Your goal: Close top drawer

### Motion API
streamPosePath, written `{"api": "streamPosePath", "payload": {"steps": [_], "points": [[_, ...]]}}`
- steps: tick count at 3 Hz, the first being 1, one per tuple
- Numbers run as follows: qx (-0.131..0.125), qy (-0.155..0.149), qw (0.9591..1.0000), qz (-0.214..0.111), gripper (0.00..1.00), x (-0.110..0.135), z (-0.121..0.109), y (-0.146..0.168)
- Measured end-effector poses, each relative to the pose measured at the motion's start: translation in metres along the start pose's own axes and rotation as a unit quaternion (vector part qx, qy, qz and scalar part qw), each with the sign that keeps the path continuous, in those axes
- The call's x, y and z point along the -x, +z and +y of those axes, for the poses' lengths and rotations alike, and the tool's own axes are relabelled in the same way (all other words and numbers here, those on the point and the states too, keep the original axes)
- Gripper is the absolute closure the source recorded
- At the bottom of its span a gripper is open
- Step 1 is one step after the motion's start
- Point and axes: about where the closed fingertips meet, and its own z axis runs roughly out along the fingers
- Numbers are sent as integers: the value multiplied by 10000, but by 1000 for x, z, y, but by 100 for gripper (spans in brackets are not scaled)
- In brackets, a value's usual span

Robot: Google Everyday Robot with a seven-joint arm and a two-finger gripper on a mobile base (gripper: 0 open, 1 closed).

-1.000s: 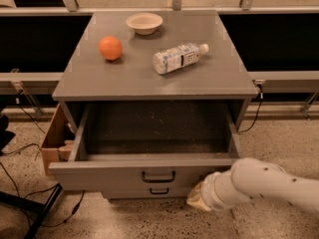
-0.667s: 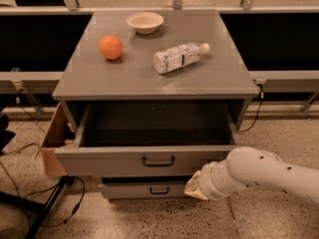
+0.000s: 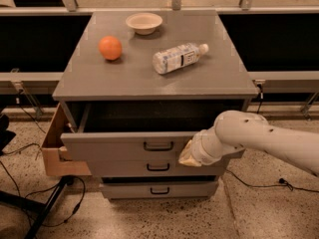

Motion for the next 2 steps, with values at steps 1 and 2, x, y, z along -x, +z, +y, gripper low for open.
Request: {"api": "streamPosePath", "payload": {"steps": [1, 2], "points": [[0, 0, 10000, 0, 100, 0, 0, 0], [-59, -130, 9999, 45, 100, 9, -20, -5]]}}
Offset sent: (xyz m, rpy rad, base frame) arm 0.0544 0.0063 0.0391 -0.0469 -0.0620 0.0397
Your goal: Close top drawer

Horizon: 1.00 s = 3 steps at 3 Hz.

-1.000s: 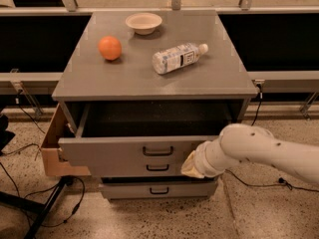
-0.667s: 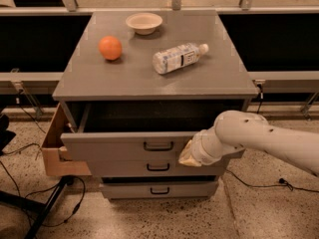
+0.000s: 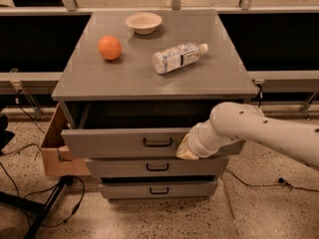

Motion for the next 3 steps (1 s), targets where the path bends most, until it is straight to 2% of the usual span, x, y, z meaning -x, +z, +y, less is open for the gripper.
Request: {"api": "streamPosePath", "payload": {"steps": [1, 3], "points": [[-91, -96, 9999, 109, 99, 11, -22, -6], [-66, -102, 9999, 104, 54, 11, -19, -4]]}}
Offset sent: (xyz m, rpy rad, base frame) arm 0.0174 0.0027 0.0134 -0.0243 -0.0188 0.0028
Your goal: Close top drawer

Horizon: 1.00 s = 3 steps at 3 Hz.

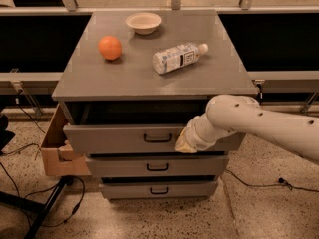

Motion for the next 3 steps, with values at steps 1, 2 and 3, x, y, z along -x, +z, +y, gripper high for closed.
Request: {"api": "streamPosePath", "payload": {"steps": [1, 2, 3], "points": [[10, -6, 10000, -1, 31, 1, 1, 1], [28, -16, 10000, -2, 0, 1, 2, 2], [28, -16, 10000, -2, 0, 2, 4, 2]]}}
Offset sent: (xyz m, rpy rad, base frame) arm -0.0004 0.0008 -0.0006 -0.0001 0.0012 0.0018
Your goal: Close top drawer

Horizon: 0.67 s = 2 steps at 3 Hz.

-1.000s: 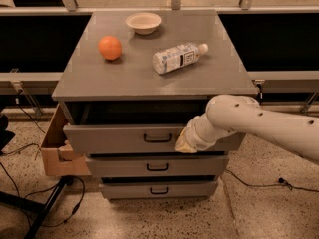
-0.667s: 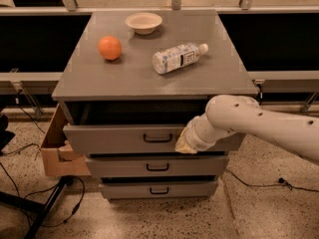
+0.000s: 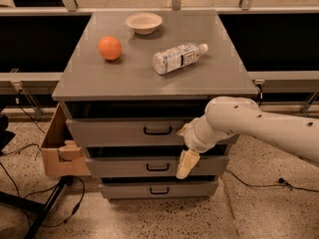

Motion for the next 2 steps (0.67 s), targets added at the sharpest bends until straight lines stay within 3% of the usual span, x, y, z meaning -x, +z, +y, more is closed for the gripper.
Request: {"api": "streamPosePath", "payload": {"steps": [1, 2], "points": [[0, 0, 10000, 0, 18, 0, 1, 0], [76, -134, 9998, 121, 42, 4, 16, -5]]}}
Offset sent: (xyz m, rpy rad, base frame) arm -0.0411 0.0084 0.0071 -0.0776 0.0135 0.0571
